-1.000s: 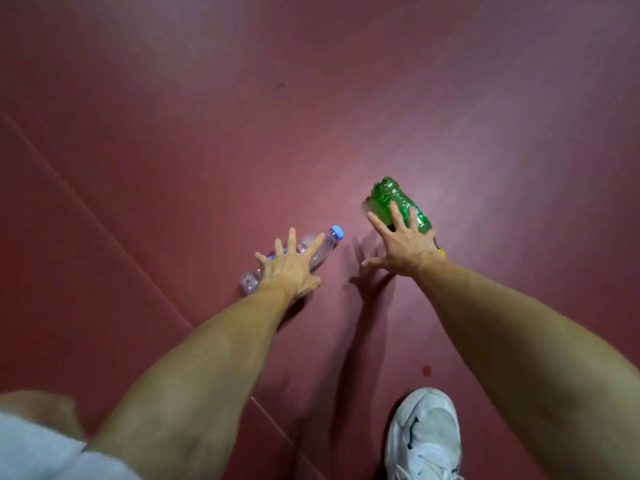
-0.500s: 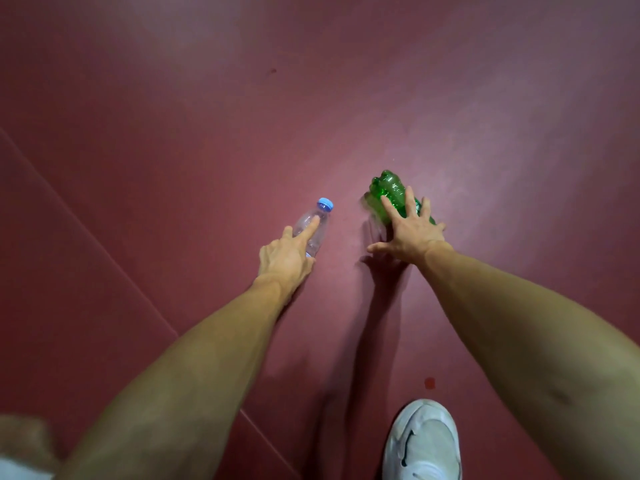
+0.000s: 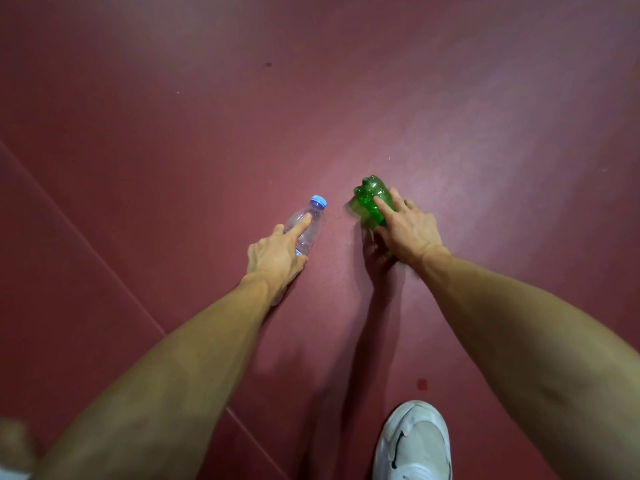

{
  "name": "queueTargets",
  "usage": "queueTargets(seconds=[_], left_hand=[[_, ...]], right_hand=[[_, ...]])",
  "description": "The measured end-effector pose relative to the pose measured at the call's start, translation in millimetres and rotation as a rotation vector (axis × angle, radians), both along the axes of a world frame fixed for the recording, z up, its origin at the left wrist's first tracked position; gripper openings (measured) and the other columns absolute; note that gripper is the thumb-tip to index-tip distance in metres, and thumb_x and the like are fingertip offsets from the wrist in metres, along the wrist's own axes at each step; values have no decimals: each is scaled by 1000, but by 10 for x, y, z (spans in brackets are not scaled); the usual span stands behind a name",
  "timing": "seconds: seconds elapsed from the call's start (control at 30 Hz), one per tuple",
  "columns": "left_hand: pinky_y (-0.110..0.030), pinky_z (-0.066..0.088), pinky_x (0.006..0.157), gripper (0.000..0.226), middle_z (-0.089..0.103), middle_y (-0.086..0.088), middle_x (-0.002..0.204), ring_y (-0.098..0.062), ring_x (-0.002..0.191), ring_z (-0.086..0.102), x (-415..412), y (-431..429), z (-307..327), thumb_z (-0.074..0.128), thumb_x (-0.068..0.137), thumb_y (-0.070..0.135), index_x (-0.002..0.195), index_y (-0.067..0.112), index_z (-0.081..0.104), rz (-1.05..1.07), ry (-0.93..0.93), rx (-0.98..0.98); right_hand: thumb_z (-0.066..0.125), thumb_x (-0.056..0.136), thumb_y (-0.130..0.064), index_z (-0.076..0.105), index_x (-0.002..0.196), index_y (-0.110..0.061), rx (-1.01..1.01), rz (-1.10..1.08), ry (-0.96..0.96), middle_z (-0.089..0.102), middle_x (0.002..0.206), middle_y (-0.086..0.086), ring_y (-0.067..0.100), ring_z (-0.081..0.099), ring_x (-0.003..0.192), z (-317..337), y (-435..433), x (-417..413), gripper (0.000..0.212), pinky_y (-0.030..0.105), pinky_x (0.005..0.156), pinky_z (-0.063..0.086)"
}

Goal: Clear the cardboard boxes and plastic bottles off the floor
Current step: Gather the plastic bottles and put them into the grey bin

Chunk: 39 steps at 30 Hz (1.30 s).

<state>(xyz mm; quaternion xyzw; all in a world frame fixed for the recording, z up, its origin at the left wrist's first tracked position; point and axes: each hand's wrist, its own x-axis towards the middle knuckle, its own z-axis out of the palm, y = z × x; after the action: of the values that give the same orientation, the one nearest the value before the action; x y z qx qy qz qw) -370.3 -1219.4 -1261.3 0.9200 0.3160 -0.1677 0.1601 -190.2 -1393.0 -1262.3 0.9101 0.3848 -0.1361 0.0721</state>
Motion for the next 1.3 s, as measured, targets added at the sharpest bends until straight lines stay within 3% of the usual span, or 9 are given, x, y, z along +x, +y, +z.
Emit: queueTargets(seconds=[0.13,0.23,0.43,0.97,1.17,1.3], left_hand=[[-39,43,81,75,50,-4,127,-35,108,62,-5,-19,0,55,96,40,154,51,10,-5,-8,1],[-39,42,80,75,50,-4,128,-35,108,62,-4,-23,-2,55,96,40,154,51,10,0,-8,-1],[-39,44,81,76,51,-3,126,-34,108,62,-23,20,-15,57,95,43,154,52,10,30,-23,-31],[-43,44,91,79,48,-9,130,-37,112,59,37,75,46,61,93,38,154,48,12,-6,42,-107],[-44,44,94,78,47,-12,134,-38,117,57,82,-30,460,60,94,39,155,45,12,-110,49,-125],[-43,44,93,76,47,-10,133,-37,118,56,284,-15,1171,59,94,43,155,45,13,-127,-23,-93]], right_hand=[[54,97,-53,1,158,-43,-50,-66,63,-7,167,7,36,22,147,91,-67,56,82,47,92,49],[59,93,-56,-3,157,-45,-83,-98,136,-11,167,5,37,20,148,87,-85,84,90,51,99,46],[60,96,-38,1,159,-40,-53,-122,119,-4,167,8,34,42,134,28,-54,92,87,44,100,46],[57,98,-33,2,160,-31,11,-133,147,-5,167,10,35,42,129,44,54,-336,83,43,92,48],[59,97,-31,4,159,-31,111,-88,119,-2,167,7,33,39,131,613,195,-184,82,41,84,49],[61,97,-33,5,159,-31,132,-80,94,-1,167,5,30,35,134,1376,228,20,84,39,82,49]])
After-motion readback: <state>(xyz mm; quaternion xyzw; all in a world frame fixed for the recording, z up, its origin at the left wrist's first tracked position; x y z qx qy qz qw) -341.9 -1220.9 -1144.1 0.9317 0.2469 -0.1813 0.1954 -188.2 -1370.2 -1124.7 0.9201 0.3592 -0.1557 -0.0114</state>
